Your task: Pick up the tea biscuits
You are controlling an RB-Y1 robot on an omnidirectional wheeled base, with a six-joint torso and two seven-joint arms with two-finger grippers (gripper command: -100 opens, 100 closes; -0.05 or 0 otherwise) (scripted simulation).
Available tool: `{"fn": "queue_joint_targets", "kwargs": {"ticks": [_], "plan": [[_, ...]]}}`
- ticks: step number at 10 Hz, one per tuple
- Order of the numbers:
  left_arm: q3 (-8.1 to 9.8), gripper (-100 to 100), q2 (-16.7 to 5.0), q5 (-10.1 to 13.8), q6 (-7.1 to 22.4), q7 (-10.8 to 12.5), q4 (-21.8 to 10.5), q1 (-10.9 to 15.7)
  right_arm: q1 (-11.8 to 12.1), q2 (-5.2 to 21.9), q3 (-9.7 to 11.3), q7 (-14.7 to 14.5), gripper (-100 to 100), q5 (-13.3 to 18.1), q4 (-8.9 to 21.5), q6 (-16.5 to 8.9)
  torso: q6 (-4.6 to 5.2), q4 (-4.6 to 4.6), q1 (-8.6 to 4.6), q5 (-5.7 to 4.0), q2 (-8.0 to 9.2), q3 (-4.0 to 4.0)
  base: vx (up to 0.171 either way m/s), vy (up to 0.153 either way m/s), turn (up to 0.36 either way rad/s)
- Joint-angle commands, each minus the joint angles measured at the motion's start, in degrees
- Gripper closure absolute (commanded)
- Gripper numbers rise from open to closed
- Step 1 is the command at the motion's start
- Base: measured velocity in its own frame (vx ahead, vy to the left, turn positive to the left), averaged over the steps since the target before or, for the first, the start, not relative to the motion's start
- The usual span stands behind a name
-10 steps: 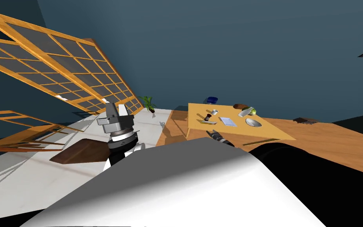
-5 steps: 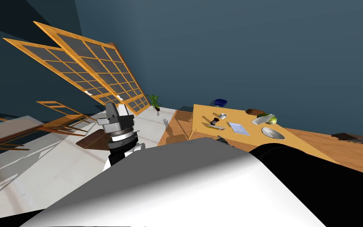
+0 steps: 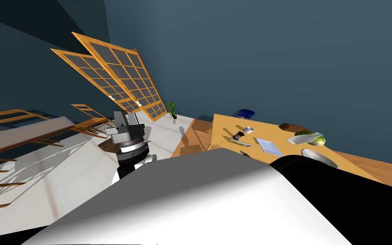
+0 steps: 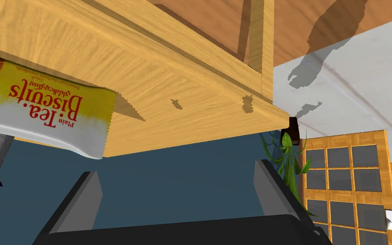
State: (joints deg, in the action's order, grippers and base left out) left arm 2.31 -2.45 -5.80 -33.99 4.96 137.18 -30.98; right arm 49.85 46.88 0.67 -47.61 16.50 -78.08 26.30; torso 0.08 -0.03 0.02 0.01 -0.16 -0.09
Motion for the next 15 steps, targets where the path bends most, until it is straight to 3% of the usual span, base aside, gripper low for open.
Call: {"fn": "queue_joint_targets", "kwargs": {"ticks": [1,8,9,13,15], "plan": [[0.0,0,0.0,0.0,0.0,0.0,0.0,0.0,0.6,1.1,0.9,-2.5,-100,1.1,2.9,-0.1,0.0,0.0,0.0,0.0,0.0,0.0,0.062,0.008,0.249],[0.0,0,0.0,0.0,0.0,0.0,0.0,0.0,5.7,7.7,4.5,-11.7,-100,5.3,14.5,-1.1,-0.07,-0.08,-0.12,-0.01,-0.36,-0.21,0.109,-0.022,0.269],[0.0,0,0.0,0.0,0.0,0.0,0.0,0.0,5.7,7.7,4.5,-11.7,-100,5.3,14.5,-1.1,-0.03,-0.07,-0.12,-0.02,-0.3,-0.18,0.069,-0.04,0.101],[0.0,0,0.0,0.0,0.0,0.0,0.0,0.0,8.1,10.2,6.7,-15.7,-100,7.1,20.0,-1.5,-0.02,-0.04,-0.1,-0.03,-0.2,-0.11,0.088,-0.051,0.215],[0.01,0,0.0,0.0,0.0,0.0,0.0,0.0,9.3,10.7,8.8,-17.7,-100,8.3,23.1,-1.6,-0.03,-0.05,-0.22,-0.05,-0.27,-0.16,0.143,-0.101,0.259]]}}
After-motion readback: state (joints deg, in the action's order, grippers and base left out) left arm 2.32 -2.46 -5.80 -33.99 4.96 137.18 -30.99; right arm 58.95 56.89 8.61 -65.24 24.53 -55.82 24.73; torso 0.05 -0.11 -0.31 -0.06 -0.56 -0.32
